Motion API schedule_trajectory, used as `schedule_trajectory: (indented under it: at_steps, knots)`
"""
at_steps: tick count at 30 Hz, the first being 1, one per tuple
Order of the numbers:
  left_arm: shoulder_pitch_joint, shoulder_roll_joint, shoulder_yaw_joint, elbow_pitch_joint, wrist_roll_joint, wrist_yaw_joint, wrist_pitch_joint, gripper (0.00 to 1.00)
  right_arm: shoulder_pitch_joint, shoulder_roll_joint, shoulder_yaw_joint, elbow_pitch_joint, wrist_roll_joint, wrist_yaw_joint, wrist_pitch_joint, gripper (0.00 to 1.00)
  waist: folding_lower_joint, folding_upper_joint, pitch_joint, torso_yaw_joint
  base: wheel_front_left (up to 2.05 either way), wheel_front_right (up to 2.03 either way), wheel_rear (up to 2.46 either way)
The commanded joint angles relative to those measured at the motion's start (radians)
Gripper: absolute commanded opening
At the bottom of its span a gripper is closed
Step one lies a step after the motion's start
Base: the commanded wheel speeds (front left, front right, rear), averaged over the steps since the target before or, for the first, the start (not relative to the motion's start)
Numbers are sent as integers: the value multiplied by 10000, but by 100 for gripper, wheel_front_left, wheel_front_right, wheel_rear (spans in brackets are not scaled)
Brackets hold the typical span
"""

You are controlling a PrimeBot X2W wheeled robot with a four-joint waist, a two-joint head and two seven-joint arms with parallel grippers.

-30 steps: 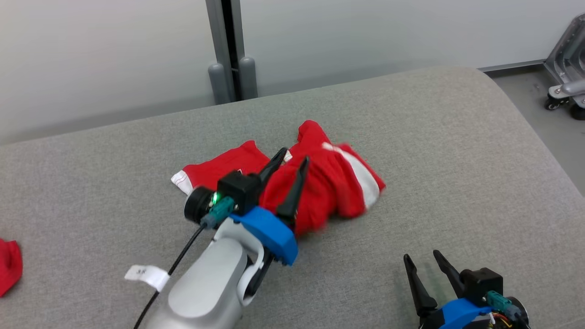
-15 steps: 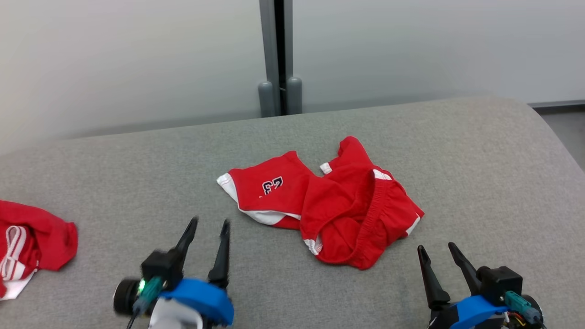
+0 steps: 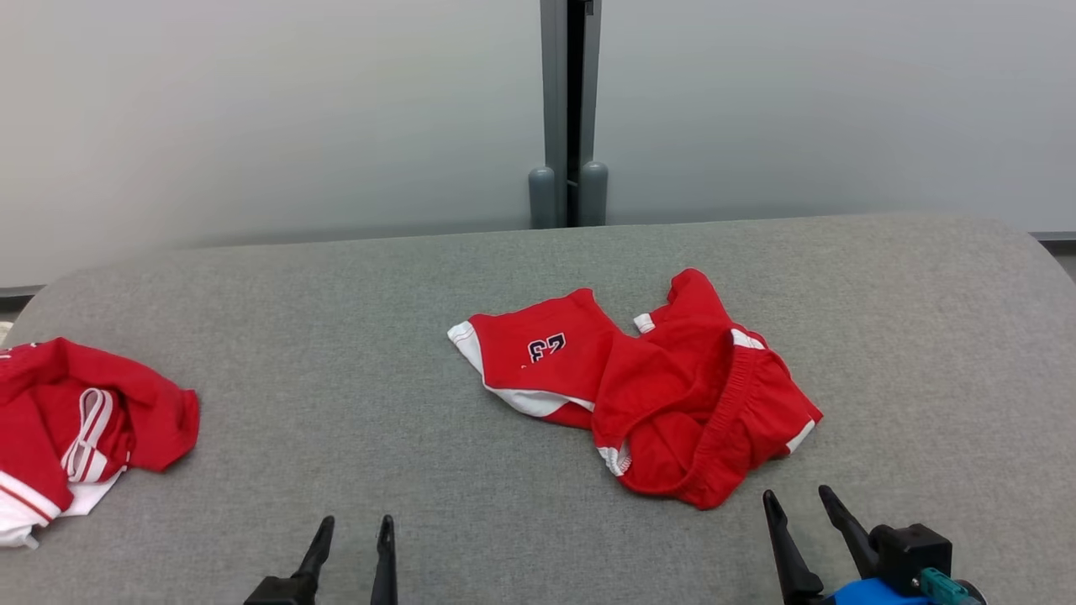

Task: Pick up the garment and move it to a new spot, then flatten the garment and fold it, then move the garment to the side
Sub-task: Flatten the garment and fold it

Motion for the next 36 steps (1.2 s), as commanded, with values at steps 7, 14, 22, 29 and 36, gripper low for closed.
schedule_trajectory:
  at_steps: [7,14,22,29,36]
  knots:
    - [-534,-66,-333,209,406,-274,-30,100,-528,-8,823,103,553,0,-4,100,1,-1,339,670,0,0,0]
    - [-911,-72,-778,415,146,-292,-30,100,-1677,-10,1724,1069,706,0,-4,100,1,-1,928,1502,0,0,0]
    - [-1192,-74,-1040,672,20,-332,-30,100,-2403,-14,1797,2244,618,0,-4,100,1,-1,1404,2143,0,0,0]
    - [-1375,-75,-1124,682,-68,-263,-31,100,-2660,-13,1771,2219,690,0,-6,0,1,-1,1488,2285,0,0,0]
    - [-1210,-74,-1245,773,-175,-261,-31,100,-3230,-6,2423,191,1161,0,-4,0,1,-1,1176,2293,0,0,0]
